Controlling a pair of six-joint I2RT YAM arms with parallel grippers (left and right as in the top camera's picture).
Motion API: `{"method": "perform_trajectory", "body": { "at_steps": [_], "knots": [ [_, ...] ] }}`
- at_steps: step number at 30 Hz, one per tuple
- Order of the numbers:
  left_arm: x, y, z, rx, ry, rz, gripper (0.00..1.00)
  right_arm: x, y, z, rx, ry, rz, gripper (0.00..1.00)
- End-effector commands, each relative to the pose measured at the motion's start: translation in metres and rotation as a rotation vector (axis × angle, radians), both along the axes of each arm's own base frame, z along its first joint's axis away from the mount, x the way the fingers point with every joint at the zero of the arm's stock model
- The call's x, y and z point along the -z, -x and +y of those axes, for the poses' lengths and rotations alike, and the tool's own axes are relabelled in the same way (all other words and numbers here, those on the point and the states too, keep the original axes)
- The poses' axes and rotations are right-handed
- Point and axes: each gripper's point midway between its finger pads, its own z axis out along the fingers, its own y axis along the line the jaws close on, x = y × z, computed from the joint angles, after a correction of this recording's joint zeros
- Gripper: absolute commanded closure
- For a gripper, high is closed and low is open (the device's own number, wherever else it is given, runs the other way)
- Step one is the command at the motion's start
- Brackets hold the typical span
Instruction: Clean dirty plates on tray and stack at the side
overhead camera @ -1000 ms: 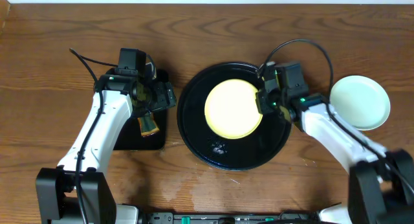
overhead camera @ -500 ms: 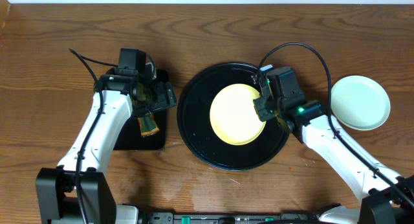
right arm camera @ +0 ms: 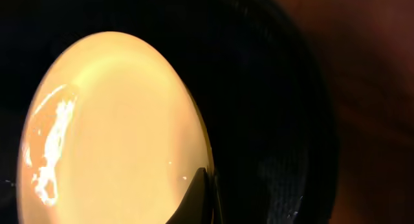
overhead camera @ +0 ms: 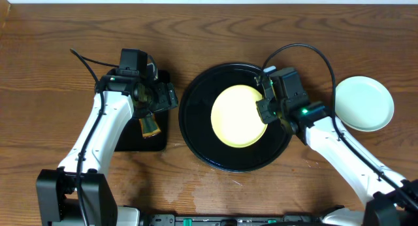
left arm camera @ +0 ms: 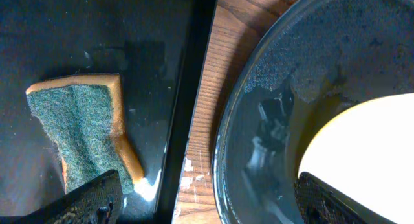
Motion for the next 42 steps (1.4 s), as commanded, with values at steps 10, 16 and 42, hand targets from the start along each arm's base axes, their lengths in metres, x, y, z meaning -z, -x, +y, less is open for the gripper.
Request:
{"method": "perform_trajectory", "body": {
  "at_steps": [10, 16, 42],
  "knots": [
    [-0.005, -0.003, -0.003, 0.008, 0.011, -0.012, 0.14, 0.103, 0.033, 0.003, 0.018, -0.064, 0.393, 0.54],
    [-0.005, -0.003, -0.003, 0.008, 0.012, -0.012, 0.14, 0.108, 0.052, -0.003, 0.035, -0.097, 0.504, 0.89],
    [-0.005, -0.003, -0.003, 0.008, 0.011, -0.012, 0.14, -0.043, 0.006, -0.013, -0.006, -0.058, -0.069, 0.99]
  ]
}}
